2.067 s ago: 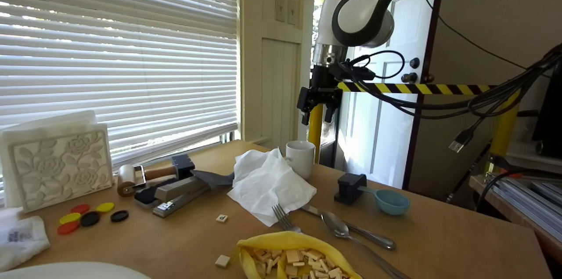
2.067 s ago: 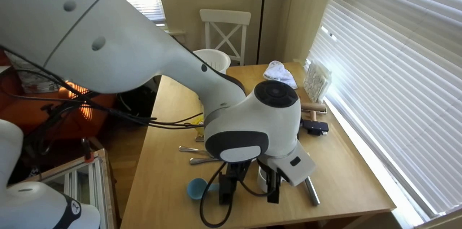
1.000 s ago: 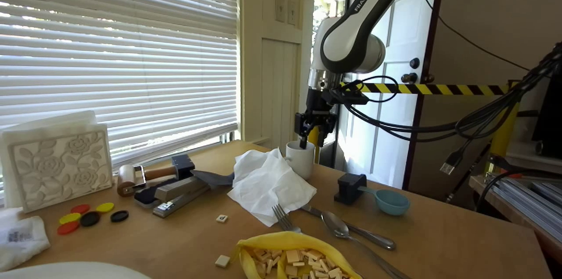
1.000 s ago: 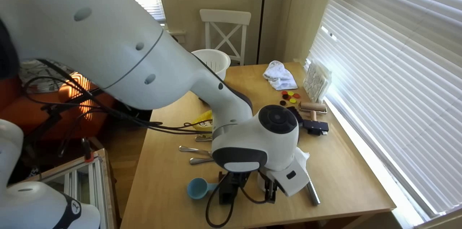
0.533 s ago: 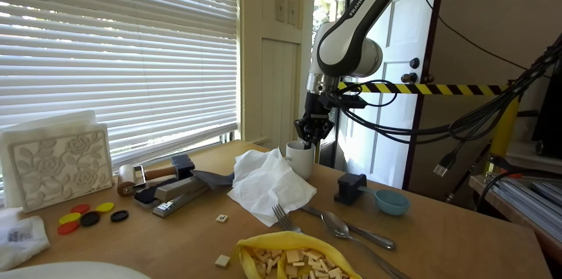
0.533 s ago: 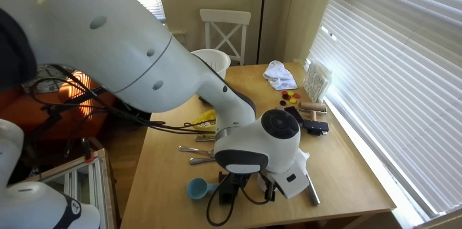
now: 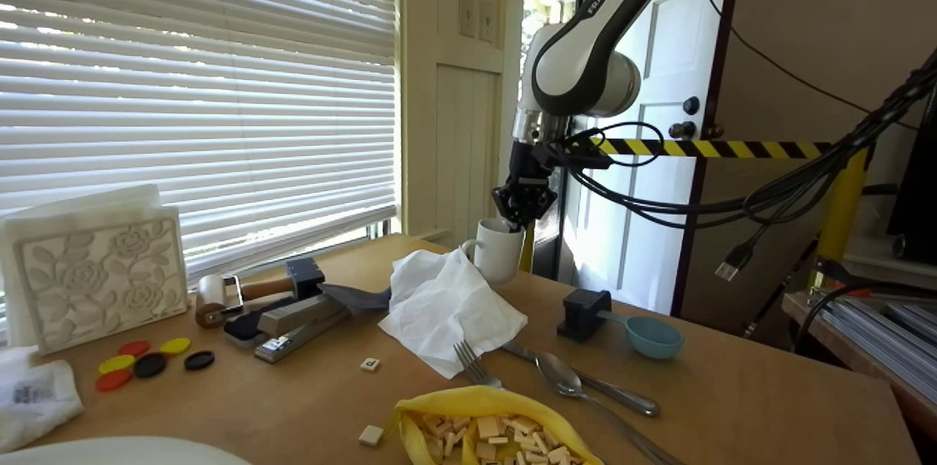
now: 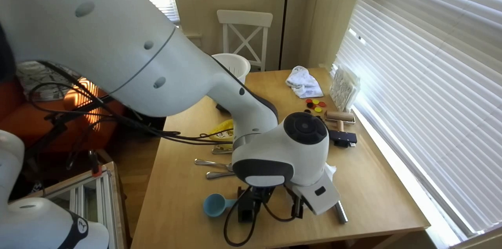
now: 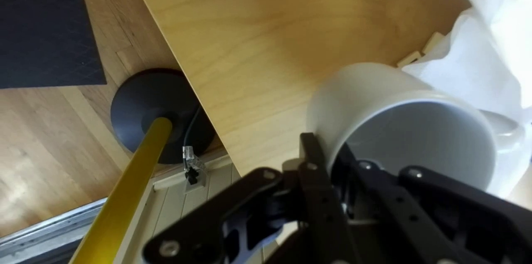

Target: Move the white mug forwards.

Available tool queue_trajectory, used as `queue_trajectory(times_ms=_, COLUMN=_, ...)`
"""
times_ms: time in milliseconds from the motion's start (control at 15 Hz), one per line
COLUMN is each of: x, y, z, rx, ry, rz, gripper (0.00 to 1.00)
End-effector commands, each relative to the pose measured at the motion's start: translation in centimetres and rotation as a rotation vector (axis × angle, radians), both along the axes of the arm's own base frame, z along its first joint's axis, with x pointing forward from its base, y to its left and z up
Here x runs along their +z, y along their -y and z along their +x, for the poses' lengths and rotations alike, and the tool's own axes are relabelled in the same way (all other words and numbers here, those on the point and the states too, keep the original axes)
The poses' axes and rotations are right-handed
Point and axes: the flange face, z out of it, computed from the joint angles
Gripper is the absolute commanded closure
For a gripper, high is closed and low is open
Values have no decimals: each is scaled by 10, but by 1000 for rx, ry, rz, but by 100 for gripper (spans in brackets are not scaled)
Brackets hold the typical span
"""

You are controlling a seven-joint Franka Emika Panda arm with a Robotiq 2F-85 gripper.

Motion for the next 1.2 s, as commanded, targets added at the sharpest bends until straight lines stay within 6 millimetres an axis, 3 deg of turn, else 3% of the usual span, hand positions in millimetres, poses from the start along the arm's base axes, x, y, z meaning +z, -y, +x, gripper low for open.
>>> queue_trajectory(times_ms=0, x=53, y=-26, z=-16, rx=123, ry=12, rz=-48, gripper=97)
queue_trajectory(times_ms=133, x=70, y=-50, z=-14, rx=242, ry=-2, rz=-93, gripper=97)
queue_trajectory(times_ms=400, x=99, y=-117, z=-5, rx=473, ry=-30, rz=-164, gripper=97)
queue_trajectory(times_ms=667, x=107, y=-174, z=-13, rx=697, ry=-46, rz=-169, gripper=97)
queue_trajectory(times_ms=867, x=100, y=-186, z=-30, rx=866, ry=-62, rz=-141, gripper=97)
queue_trajectory(times_ms=1133, x=87, y=-176, z=-58, rx=1093, ry=-101, rz=-127, gripper=97)
